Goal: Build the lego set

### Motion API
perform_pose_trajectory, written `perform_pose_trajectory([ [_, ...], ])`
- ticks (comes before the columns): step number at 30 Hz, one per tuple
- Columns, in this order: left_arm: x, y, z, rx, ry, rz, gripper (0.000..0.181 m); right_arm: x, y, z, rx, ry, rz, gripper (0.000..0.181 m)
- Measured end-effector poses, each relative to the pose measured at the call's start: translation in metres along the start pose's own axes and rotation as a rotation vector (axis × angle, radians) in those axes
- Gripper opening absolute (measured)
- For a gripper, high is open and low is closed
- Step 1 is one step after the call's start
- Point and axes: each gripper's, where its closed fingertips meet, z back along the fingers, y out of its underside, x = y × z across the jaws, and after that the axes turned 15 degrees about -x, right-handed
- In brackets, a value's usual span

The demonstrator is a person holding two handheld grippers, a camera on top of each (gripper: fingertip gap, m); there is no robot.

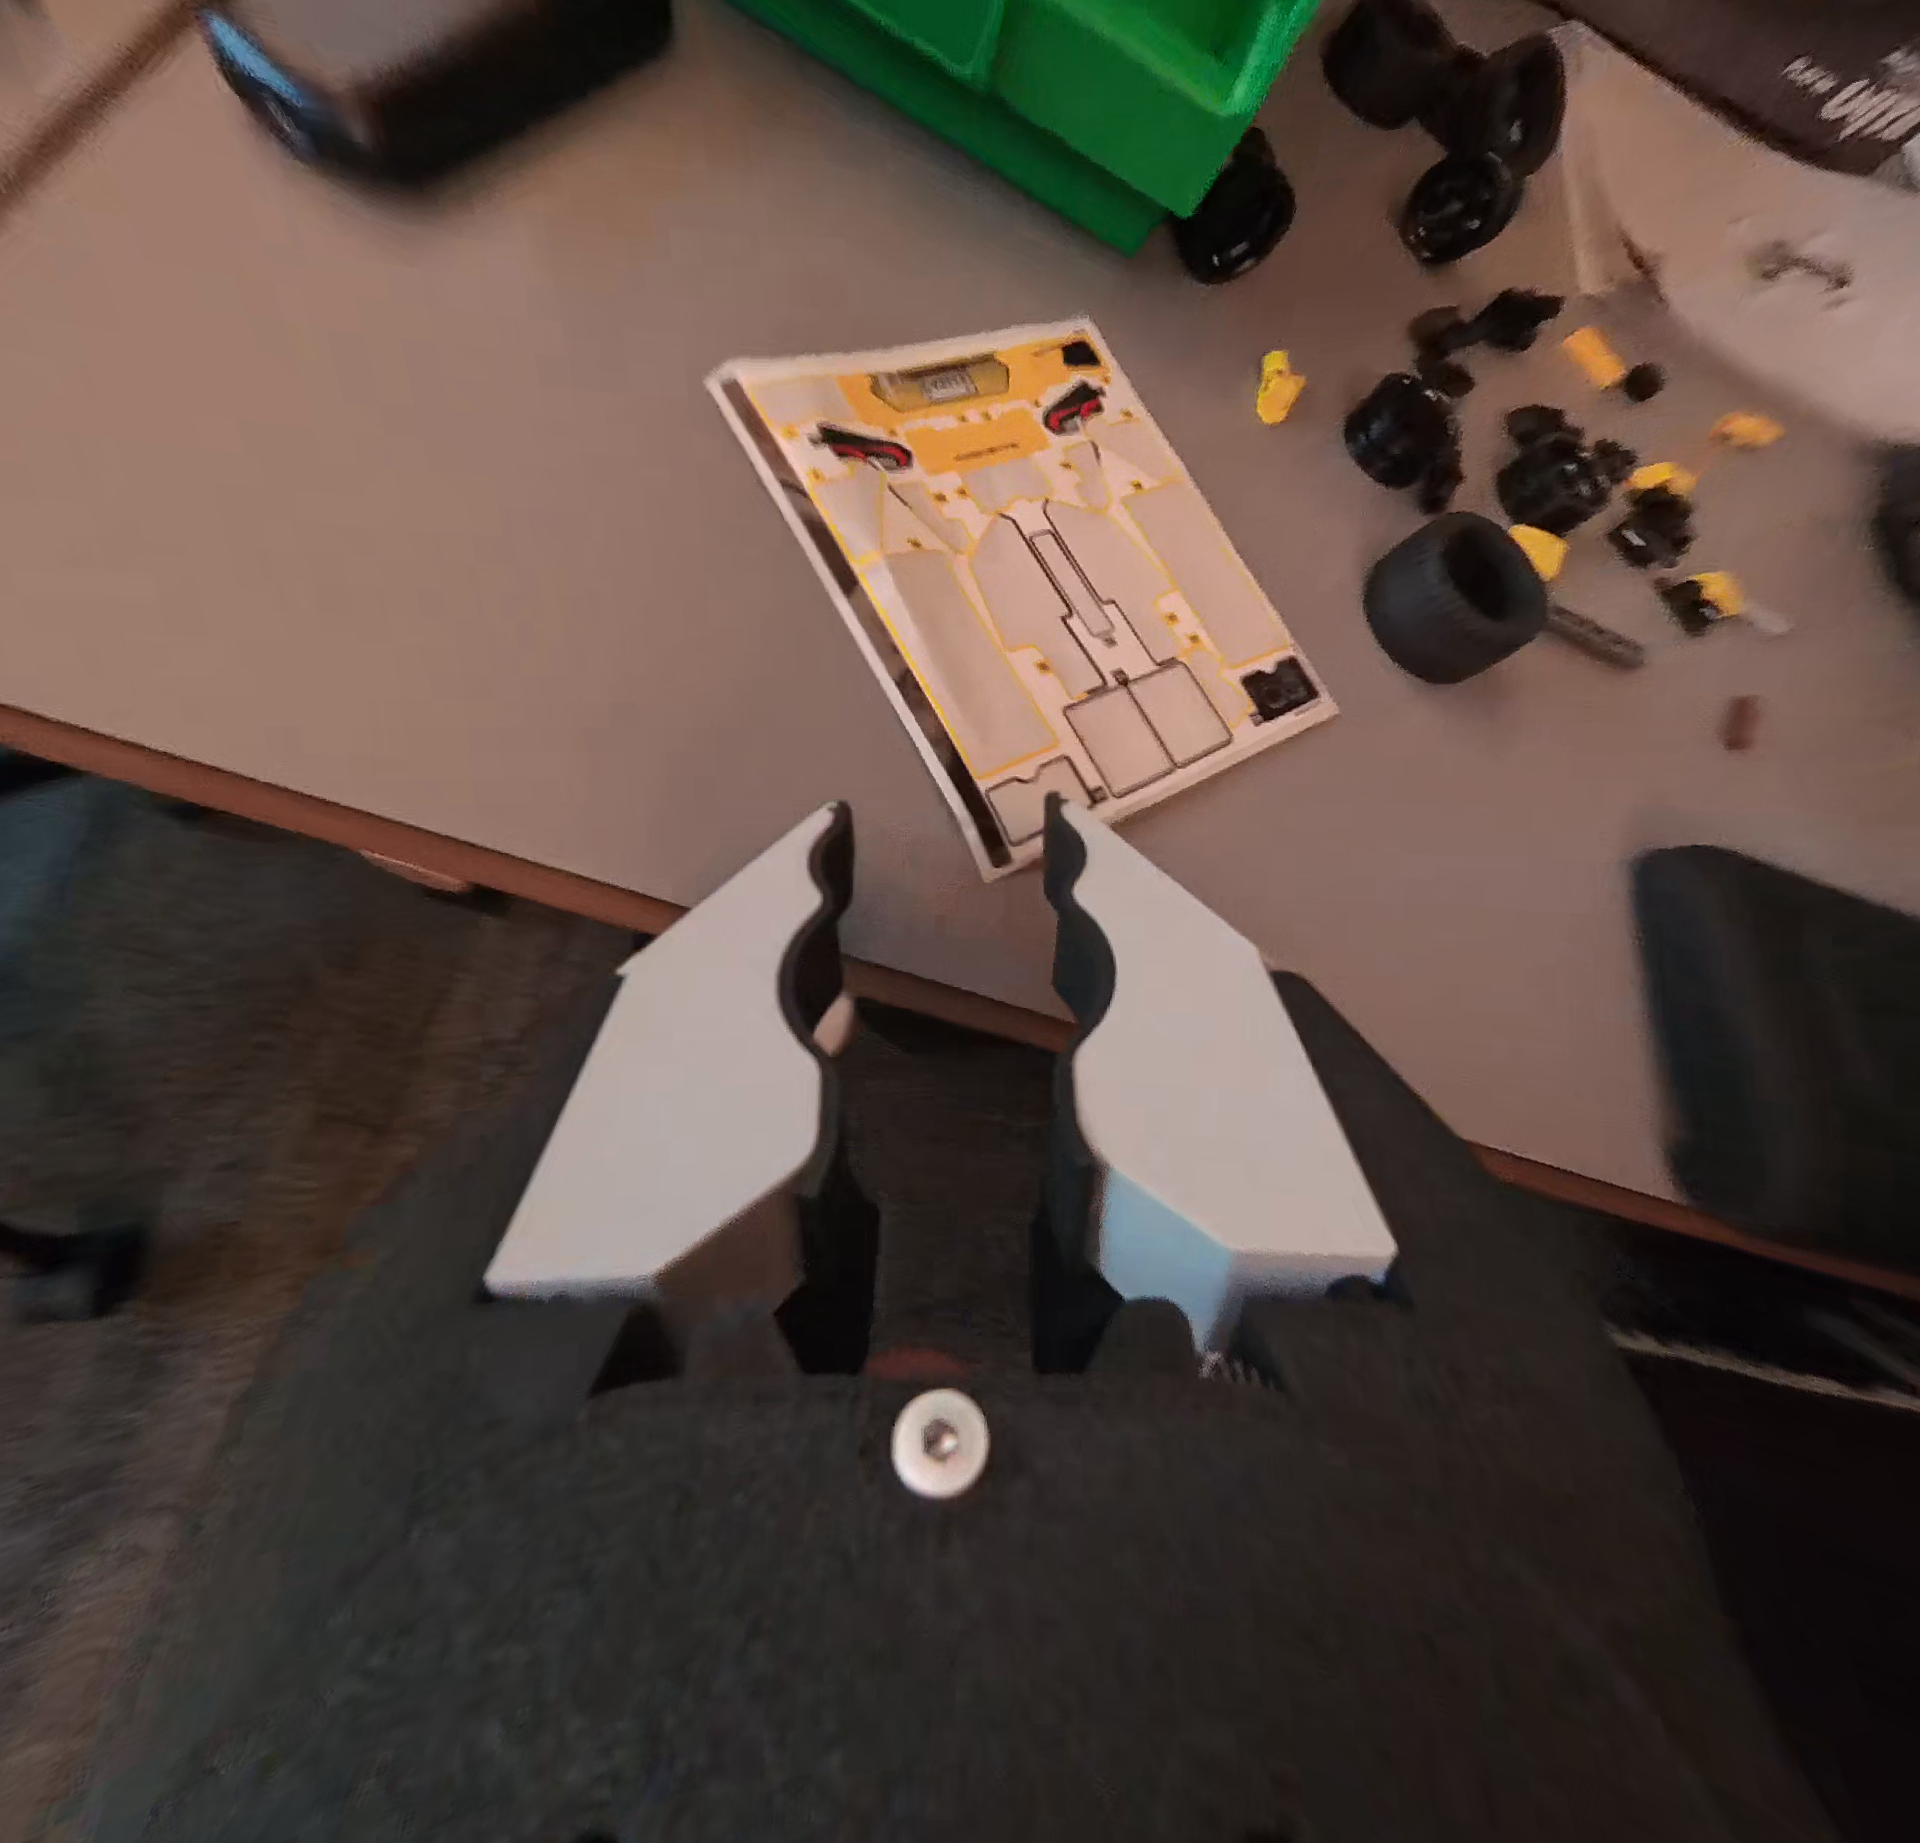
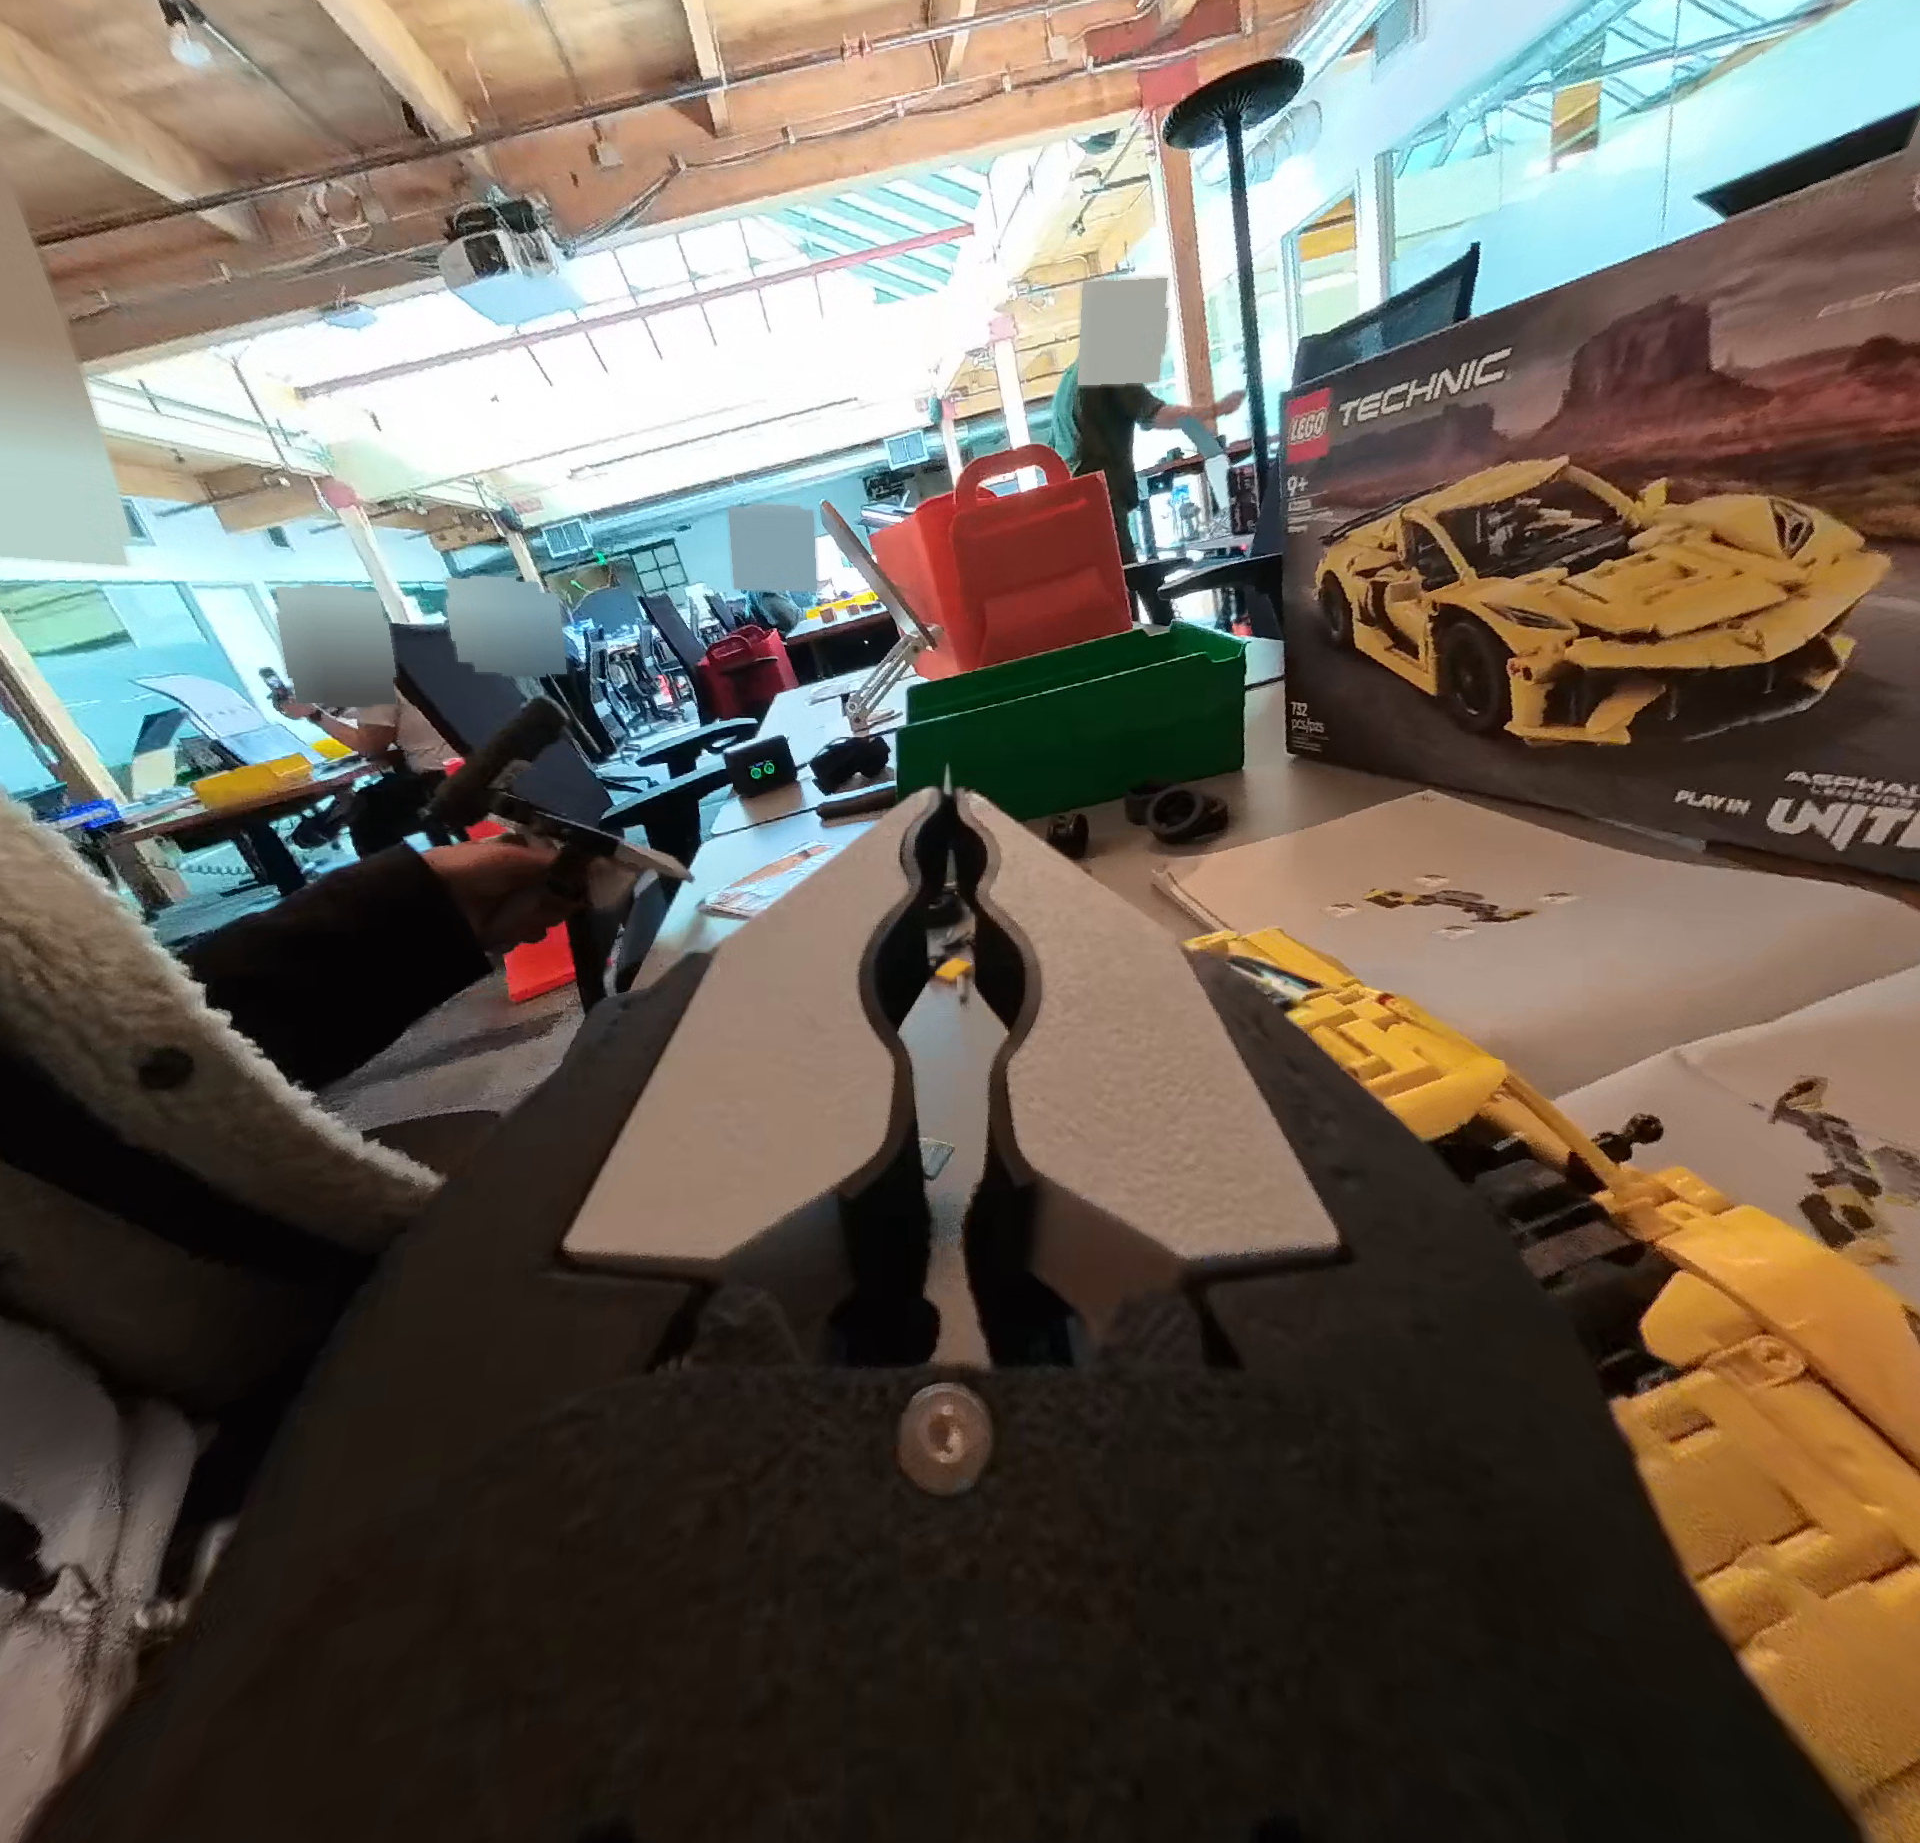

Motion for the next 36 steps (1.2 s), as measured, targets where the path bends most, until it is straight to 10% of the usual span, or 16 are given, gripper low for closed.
perform_pose_trajectory([
  [8,-0.012,-0.086,0.035,-0.372,-0.188,-0.331,0.040,-0.005,-0.008,0.002,-0.031,0.032,0.071,0.000],
  [15,-0.140,-0.105,0.018,-0.461,0.144,-0.335,0.041,-0.006,-0.008,0.001,-0.038,0.031,0.029,0.000],
  [28,-0.426,0.056,-0.032,0.117,0.733,-0.422,0.042,-0.007,-0.008,0.003,-0.047,0.030,-0.028,0.000],
  [36,-0.444,0.113,-0.046,0.292,0.597,-0.498,0.054,-0.006,-0.011,0.005,-0.061,0.024,-0.046,0.000],
])
